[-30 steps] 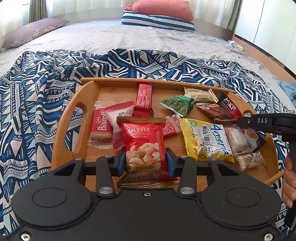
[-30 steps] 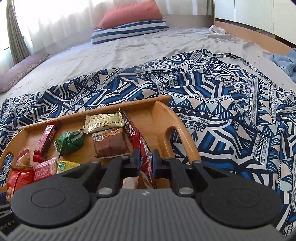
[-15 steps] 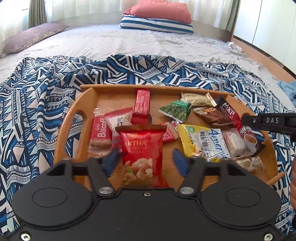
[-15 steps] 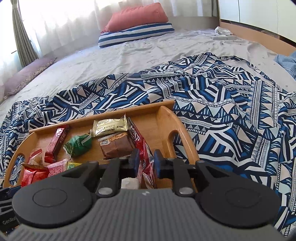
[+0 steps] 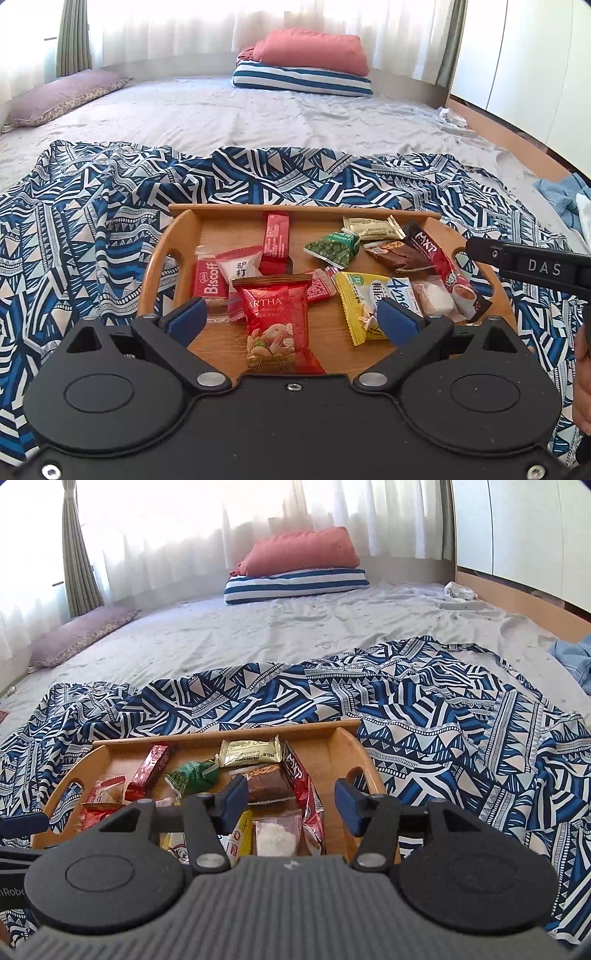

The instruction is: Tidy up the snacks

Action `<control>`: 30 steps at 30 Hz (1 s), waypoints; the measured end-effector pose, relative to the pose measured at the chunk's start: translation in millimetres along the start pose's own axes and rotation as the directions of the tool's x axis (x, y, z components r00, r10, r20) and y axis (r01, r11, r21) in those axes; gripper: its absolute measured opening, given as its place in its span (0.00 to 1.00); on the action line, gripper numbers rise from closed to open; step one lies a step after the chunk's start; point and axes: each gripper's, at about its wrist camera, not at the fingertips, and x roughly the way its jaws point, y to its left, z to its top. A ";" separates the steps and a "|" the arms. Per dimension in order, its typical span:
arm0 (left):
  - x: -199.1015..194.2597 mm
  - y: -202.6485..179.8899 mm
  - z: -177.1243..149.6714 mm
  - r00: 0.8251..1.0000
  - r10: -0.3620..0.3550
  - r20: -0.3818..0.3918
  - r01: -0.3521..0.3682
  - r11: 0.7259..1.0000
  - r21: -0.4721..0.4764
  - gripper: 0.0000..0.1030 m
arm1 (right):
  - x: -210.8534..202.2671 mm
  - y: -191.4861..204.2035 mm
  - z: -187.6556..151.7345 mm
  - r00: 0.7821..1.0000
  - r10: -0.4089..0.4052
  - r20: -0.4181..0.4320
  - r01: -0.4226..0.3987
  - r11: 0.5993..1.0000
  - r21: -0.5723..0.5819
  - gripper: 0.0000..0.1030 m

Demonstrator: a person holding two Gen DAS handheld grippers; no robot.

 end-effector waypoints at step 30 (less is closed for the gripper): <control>-87.9 12.8 -69.6 0.999 0.036 -0.010 -0.036 0.999 0.018 1.00 | -89.6 12.7 -69.6 0.992 -0.002 0.126 0.015 0.994 -0.104 1.00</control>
